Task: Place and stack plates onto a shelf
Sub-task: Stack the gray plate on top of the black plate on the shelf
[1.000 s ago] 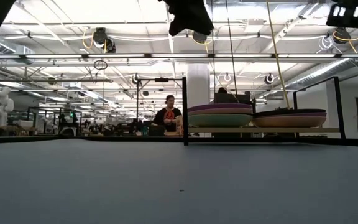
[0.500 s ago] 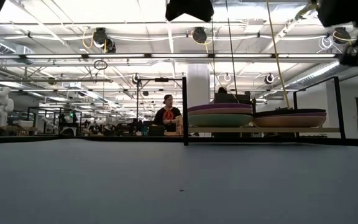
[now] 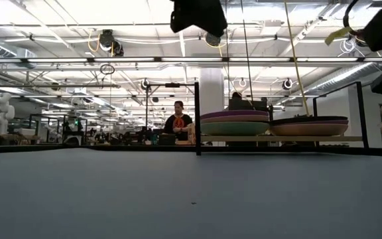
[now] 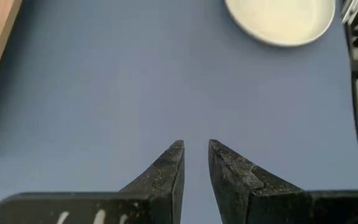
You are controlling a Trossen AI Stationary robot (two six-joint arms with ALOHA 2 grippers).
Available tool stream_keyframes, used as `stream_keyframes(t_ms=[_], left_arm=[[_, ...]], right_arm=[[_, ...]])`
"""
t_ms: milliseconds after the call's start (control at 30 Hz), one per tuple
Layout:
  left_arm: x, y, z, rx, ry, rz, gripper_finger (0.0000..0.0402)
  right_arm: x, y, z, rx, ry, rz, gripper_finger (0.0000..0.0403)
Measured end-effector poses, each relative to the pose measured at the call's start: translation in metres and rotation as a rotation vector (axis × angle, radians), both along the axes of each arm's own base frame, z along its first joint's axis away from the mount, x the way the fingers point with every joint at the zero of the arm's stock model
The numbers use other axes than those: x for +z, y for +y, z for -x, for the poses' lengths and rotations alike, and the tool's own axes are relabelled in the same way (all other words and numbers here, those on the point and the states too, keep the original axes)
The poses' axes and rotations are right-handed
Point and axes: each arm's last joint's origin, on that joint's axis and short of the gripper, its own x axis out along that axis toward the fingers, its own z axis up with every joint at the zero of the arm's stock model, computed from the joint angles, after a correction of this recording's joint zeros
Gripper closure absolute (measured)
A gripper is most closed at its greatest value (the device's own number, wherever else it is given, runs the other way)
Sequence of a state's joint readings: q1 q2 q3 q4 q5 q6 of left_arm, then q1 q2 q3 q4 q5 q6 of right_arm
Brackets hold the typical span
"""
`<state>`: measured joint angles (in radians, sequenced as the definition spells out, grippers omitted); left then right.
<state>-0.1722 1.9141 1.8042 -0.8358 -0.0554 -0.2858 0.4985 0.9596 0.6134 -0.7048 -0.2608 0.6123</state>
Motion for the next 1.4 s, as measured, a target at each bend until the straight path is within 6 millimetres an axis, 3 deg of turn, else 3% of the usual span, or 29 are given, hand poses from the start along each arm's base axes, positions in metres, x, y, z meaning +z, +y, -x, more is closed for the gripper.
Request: stream_keyframes(t_ms=[200, 367, 700, 900, 1267, 1400], left_arm=[[0.010, -0.009, 0.004, 0.023, -0.052, 0.013, 0.0326], [0.028, -0.007, 0.026, 0.046, -0.091, -0.039, 0.0326], [0.001, 0.013, 0.083, 0.119, -0.176, 0.025, 0.0326], [-0.002, 0.019, 0.115, 0.199, -0.166, 0.098, 0.0326], [0.011, 0.018, 0.133, 0.294, -0.171, 0.201, 0.0325], [0.009, 0.017, 0.135, 0.232, -0.136, 0.160, 0.0325]], right_arm=[[-0.016, -0.003, 0.007, 0.021, 0.040, 0.032, 0.0255], [-0.026, -0.006, 0.012, 0.025, 0.083, 0.052, 0.0268], [-0.040, -0.008, 0.017, -0.020, 0.150, 0.063, 0.0296], [-0.047, -0.008, 0.018, -0.020, 0.144, 0.054, 0.0314], [-0.058, -0.010, 0.023, -0.073, 0.193, 0.008, 0.0394], [-0.057, -0.007, 0.019, -0.137, 0.184, -0.035, 0.0397]])
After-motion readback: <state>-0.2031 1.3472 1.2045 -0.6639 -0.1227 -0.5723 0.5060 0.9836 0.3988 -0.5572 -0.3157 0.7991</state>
